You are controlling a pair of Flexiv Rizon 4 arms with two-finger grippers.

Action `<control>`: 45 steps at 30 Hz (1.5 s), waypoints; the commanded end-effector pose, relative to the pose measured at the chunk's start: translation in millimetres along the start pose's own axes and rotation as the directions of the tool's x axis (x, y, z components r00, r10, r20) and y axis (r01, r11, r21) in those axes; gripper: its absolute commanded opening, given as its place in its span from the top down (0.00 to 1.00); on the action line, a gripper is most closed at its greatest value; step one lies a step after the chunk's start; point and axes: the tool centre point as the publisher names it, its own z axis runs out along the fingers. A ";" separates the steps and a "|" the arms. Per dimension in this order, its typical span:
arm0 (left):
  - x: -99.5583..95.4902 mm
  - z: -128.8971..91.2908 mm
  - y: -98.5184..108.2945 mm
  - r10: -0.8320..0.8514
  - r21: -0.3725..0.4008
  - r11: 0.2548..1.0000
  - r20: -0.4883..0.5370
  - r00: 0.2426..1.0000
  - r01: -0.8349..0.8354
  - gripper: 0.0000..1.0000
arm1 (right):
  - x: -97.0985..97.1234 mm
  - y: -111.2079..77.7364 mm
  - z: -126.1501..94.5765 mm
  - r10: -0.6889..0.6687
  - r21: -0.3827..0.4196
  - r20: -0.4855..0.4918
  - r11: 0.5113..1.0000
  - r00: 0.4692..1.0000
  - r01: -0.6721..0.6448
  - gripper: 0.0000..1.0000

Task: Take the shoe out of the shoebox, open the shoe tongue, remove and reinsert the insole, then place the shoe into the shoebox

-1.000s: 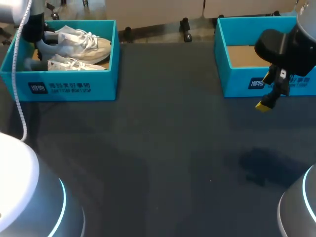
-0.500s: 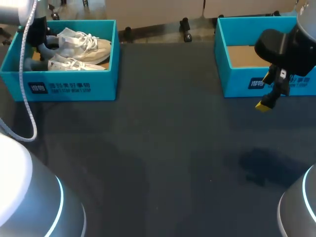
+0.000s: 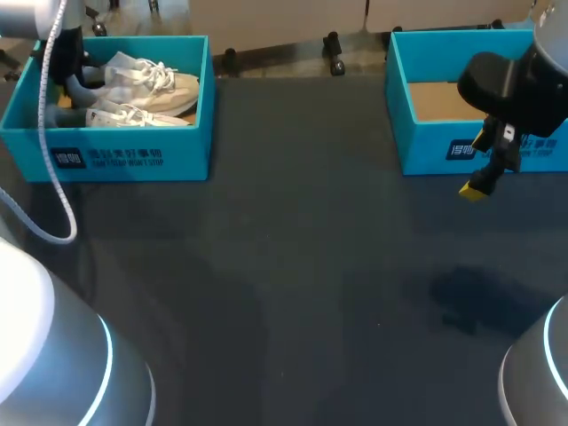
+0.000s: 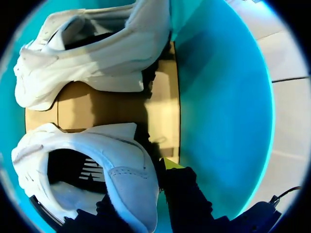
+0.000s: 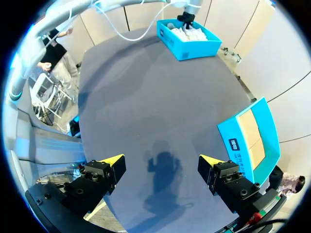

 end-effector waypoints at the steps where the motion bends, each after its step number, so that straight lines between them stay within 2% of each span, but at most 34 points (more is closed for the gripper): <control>1: 3.1 -0.4 1.5 0.002 0.015 1.000 0.001 1.000 -0.002 1.00 | -0.9 2.0 0.6 0.001 0.004 -0.002 1.000 1.000 -0.001 0.00; 7: 3.7 4.2 -1.7 -0.007 0.027 1.000 -0.006 1.000 0.007 1.00 | -0.9 2.0 0.6 0.001 0.004 -0.002 1.000 1.000 -0.001 0.00; 8: 3.8 4.7 -2.1 -0.010 0.032 0.999 -0.008 1.000 0.010 0.84 | -0.9 2.0 0.6 0.001 0.004 -0.002 1.000 1.000 -0.001 0.00; 10: 4.0 4.9 -2.8 -0.009 0.036 0.999 -0.009 1.000 0.009 0.22 | -0.9 2.0 0.6 0.001 0.004 -0.002 1.000 1.000 -0.001 0.00; 11: 4.8 4.0 -3.8 -0.007 0.042 0.999 -0.006 1.000 0.008 0.00 | -0.9 2.0 0.6 0.001 0.004 -0.002 1.000 1.000 -0.001 0.00; 19: 11.5 -15.6 -7.2 -0.003 0.042 0.999 0.048 0.999 0.001 0.00 | -0.9 2.0 0.6 0.001 0.004 -0.002 1.000 1.000 -0.001 0.00; 31: 8.3 -54.7 -18.7 0.011 -0.002 1.000 0.148 0.989 -0.011 0.00 | -0.9 2.0 0.6 0.001 0.004 -0.002 1.000 1.000 -0.001 0.00; 45: 23.4 -94.3 -58.2 -0.084 -0.087 0.991 0.209 0.974 0.104 0.00 | -0.9 2.0 0.6 0.001 0.004 -0.002 1.000 1.000 -0.001 0.00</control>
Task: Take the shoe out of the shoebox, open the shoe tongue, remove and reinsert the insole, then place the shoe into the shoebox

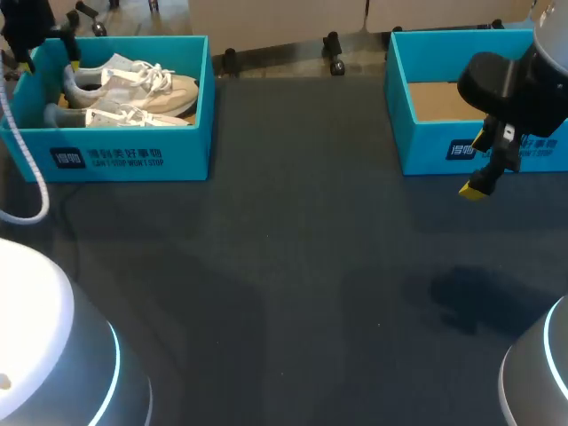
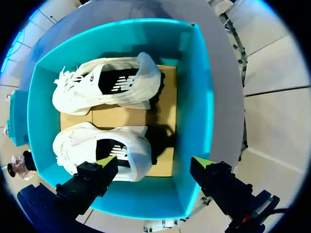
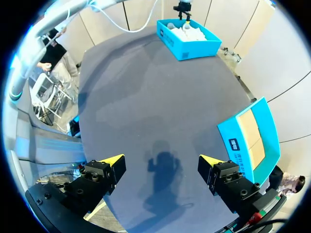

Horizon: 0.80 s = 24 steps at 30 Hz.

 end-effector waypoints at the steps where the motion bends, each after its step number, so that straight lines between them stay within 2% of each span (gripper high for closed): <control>1: 3.6 -16.8 -38.6 -0.015 -0.084 0.996 0.007 1.000 0.015 0.00 | -0.9 2.0 0.6 0.001 0.004 -0.002 1.000 1.000 -0.001 0.00; 13: 11.7 -42.2 -76.0 0.012 -0.095 0.995 0.047 0.999 -0.008 0.00 | -0.9 2.0 0.6 0.001 0.004 -0.002 1.000 1.000 -0.001 0.00; 19: 16.6 -53.3 -87.0 0.043 -0.064 0.997 0.069 0.997 -0.038 0.00 | -0.9 2.0 0.6 0.001 0.004 -0.002 1.000 1.000 -0.001 0.00; 24: 19.6 -58.1 -92.0 0.046 -0.072 0.996 0.061 0.997 -0.042 0.00 | -0.9 2.0 0.6 0.001 0.004 -0.002 1.000 1.000 -0.001 0.00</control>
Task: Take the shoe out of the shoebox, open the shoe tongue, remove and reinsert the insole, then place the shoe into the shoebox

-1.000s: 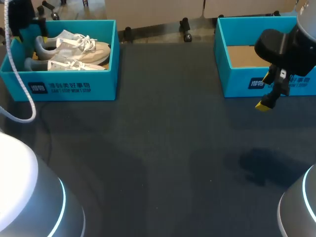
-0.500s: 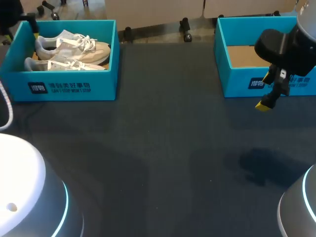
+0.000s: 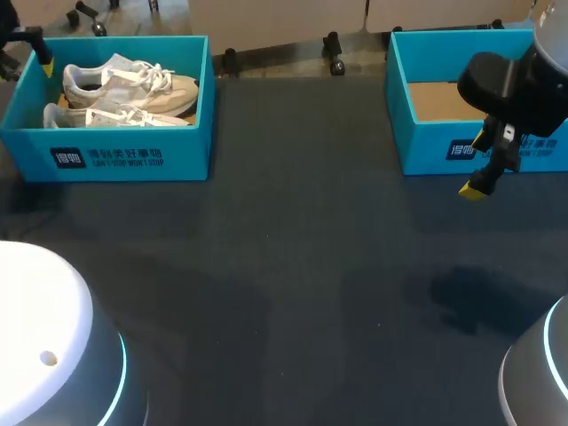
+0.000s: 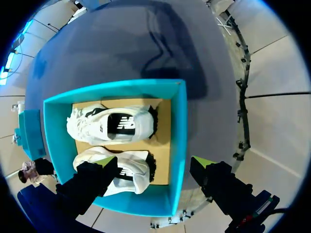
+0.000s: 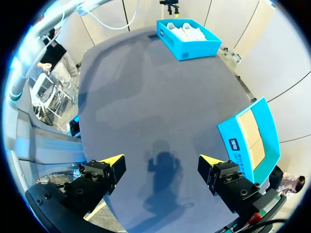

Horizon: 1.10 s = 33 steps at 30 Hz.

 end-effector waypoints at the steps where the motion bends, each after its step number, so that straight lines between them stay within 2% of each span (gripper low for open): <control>1: -0.1 -4.1 -10.5 0.001 -0.036 0.999 -0.003 1.000 -0.001 0.00 | -0.9 2.0 0.7 0.001 0.004 -0.002 1.000 1.000 -0.001 0.00; 14: -0.1 -4.1 -10.5 0.001 -0.036 0.999 -0.003 1.000 -0.001 0.00 | -0.9 2.0 0.7 0.001 0.004 -0.002 1.000 1.000 -0.001 0.00; 27: -12.6 20.7 -52.5 0.099 -0.003 0.995 -0.022 0.995 -0.099 0.00 | -0.9 2.0 0.7 0.001 0.004 -0.002 1.000 1.000 -0.001 0.00; 33: -16.0 34.8 -57.3 0.113 0.024 0.993 -0.030 0.993 -0.112 0.00 | -0.9 2.0 0.7 0.001 0.004 -0.002 1.000 1.000 -0.001 0.00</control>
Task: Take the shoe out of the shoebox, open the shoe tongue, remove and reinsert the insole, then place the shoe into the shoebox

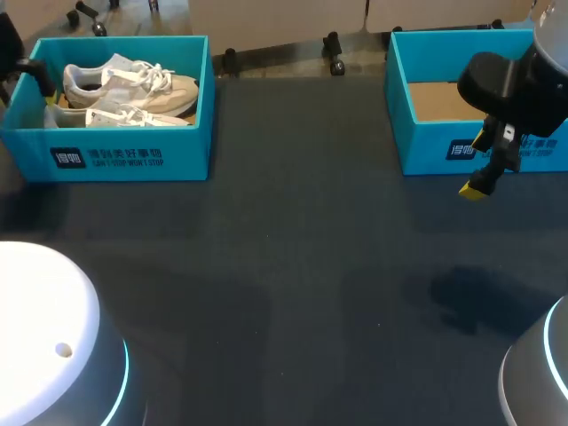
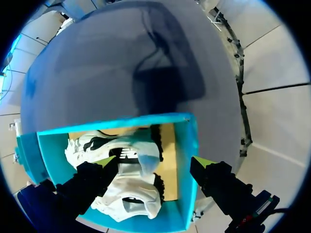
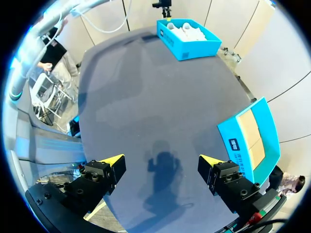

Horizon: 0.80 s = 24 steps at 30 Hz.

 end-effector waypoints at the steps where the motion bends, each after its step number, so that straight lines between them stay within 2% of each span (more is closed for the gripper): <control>1: -3.3 8.1 -1.6 0.005 -0.005 1.000 -0.007 1.000 -0.005 0.00 | -0.9 1.9 0.6 0.001 0.004 -0.002 1.000 1.000 -0.001 0.00; 5: -6.2 16.4 2.3 -0.001 -0.003 1.000 -0.007 1.000 0.001 0.00 | -0.9 1.9 0.6 0.001 0.004 -0.002 1.000 1.000 -0.001 0.00; 8: -7.8 22.1 6.5 -0.004 0.009 1.000 -0.001 1.000 0.004 0.07 | -0.9 1.9 0.6 0.001 0.004 -0.002 1.000 1.000 -0.001 0.00; 11: -9.1 28.3 10.0 -0.011 0.017 1.000 -0.007 1.000 0.011 0.06 | -0.9 1.9 0.6 0.001 0.004 -0.002 1.000 1.000 -0.001 0.00; 14: -9.6 34.3 12.0 -0.017 0.019 1.000 -0.012 1.000 0.018 0.10 | -0.9 1.9 0.6 0.001 0.004 -0.002 1.000 1.000 -0.001 0.00; 16: -9.5 37.5 12.9 -0.019 0.026 0.999 -0.015 1.000 0.019 0.17 | -0.9 1.9 0.6 0.001 0.004 -0.002 1.000 1.000 -0.001 0.00; 19: -8.5 43.3 14.7 -0.021 0.021 1.000 -0.010 1.000 0.022 0.19 | -0.9 1.9 0.6 0.001 0.004 -0.002 1.000 1.000 -0.001 0.00; 21: -8.5 48.1 16.4 -0.025 0.019 0.999 -0.019 1.000 0.026 0.28 | -0.9 1.9 0.6 0.001 0.004 -0.002 1.000 1.000 -0.001 0.00; 24: -8.0 53.6 16.9 -0.019 0.018 1.000 -0.019 1.000 0.019 0.28 | -0.9 1.9 0.6 0.001 0.004 -0.002 1.000 1.000 -0.001 0.00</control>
